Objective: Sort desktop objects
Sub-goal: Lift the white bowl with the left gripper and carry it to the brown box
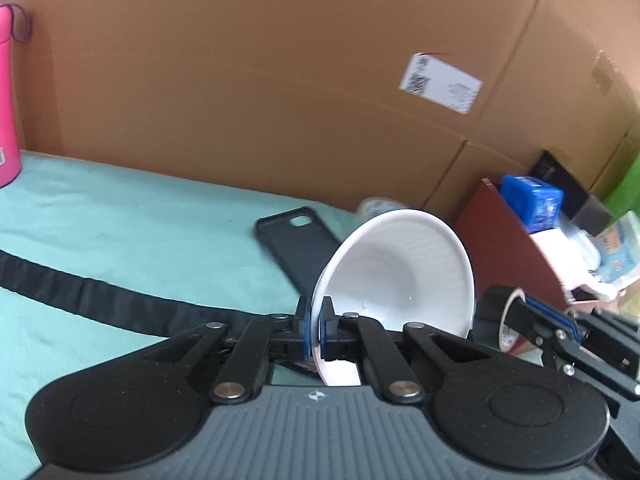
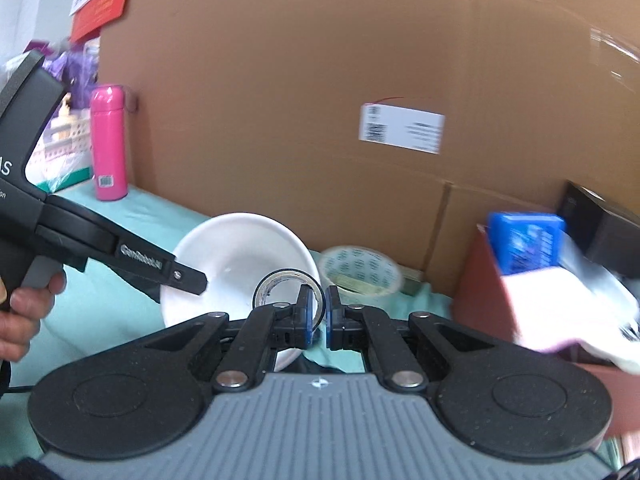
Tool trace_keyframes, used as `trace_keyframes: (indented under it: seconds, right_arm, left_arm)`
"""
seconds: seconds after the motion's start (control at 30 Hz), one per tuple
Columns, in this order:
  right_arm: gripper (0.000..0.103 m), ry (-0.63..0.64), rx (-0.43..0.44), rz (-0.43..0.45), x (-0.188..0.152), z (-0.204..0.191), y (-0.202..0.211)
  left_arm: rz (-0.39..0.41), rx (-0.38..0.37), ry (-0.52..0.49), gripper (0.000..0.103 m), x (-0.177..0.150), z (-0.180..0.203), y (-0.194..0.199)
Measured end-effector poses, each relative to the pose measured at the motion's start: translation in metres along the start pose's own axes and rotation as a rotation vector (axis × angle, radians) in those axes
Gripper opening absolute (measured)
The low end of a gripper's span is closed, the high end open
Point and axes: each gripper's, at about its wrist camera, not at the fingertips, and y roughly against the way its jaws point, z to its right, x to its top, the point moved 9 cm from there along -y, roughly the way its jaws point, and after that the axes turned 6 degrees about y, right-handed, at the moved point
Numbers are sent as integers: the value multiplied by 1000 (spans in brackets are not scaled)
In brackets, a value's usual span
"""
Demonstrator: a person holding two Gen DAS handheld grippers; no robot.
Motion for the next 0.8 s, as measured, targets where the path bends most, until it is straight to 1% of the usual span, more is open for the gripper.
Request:
trace_keyframes:
  seconds: [0.07,0.17,0.3,0.37,0.43,0.53,0.67,0.73,0.8]
  right_arm:
    - [3,-22,-26,11,-4,9,11]
    - [3,-46,-69,31,-7,25,28]
    - [3,-80,-139,62,-12,53,54]
    - [3,-95,-183,80,-14,69,68]
    - [3,-106,-223,102,-12,88,81]
    - [3,-117,-300,122,-11,113,97]
    - [3,-128,-374,131,-12,144,108]
    - [3,-136,-387,131,-13,154,109]
    - [3,-135,-386,125,-15,160,105]
  left_arm:
    - [-3,-24,-4,1,3,12,4]
    - [-1,-62,-39,1,11,39,8]
    - [3,-150,-77,1,25,91,11]
    - [6,-182,-108,1,31,120,11]
    - [4,-211,-148,1,33,148,8]
    - [-21,-255,-178,1,31,187,-3]
    - [-46,-252,-216,1,21,223,-26]
    - [-56,-245,-211,1,19,232,-40]
    - [-57,-214,-209,1,18,233,-52]
